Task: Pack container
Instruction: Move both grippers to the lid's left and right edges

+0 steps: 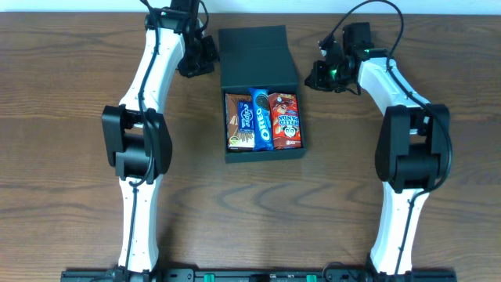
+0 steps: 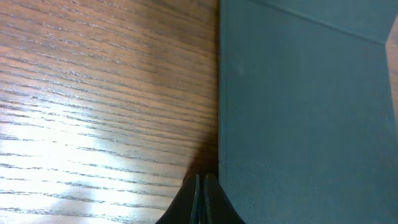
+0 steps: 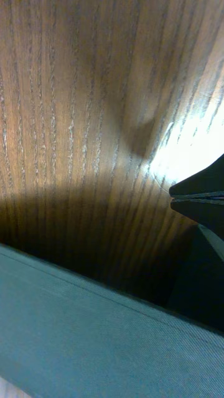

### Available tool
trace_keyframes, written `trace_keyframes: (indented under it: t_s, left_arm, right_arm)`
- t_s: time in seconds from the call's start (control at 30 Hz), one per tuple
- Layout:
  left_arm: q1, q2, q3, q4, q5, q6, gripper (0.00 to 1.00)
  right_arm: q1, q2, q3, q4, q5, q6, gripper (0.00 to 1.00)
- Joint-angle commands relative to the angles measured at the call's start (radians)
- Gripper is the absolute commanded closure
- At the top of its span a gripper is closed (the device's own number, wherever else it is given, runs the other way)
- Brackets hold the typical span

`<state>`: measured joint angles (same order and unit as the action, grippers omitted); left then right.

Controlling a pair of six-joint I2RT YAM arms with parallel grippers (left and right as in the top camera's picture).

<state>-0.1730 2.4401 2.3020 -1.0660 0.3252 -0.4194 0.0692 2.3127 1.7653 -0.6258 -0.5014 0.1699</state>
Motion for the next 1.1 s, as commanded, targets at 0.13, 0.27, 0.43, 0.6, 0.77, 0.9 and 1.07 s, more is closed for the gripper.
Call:
trace_keyframes:
  t_s: [0.13, 0.27, 0.43, 0.6, 0.77, 0.9, 1.07]
  left_arm:
    - [0.002, 0.086, 0.016, 0.021, 0.008, -0.042, 0.94]
    - [0.002, 0.122, 0.016, 0.03, 0.064, -0.053, 0.94]
    - [0.001, 0.132, 0.016, 0.085, 0.096, -0.061, 0.94]
    - [0.002, 0.135, 0.016, 0.1, 0.126, -0.067, 0.94]
    - [0.002, 0.136, 0.016, 0.143, 0.167, -0.068, 0.94]
    - [0.003, 0.136, 0.016, 0.159, 0.189, -0.042, 0.94]
    - [0.017, 0.136, 0.016, 0.196, 0.253, -0.029, 0.94]
  right_arm:
    - [0.002, 0.032, -0.001, 0.058, -0.055, 0.02, 0.98]
    - [0.007, 0.032, -0.001, 0.092, -0.064, 0.021, 0.98]
    - [0.016, 0.055, -0.001, 0.101, -0.065, 0.051, 0.99]
    - [0.019, 0.074, -0.001, 0.13, -0.084, 0.084, 0.98]
    - [0.028, 0.105, -0.001, 0.192, -0.195, 0.097, 0.98]
    - [0.043, 0.113, -0.001, 0.251, -0.245, 0.106, 0.98]
    - [0.05, 0.113, -0.001, 0.332, -0.334, 0.106, 0.99]
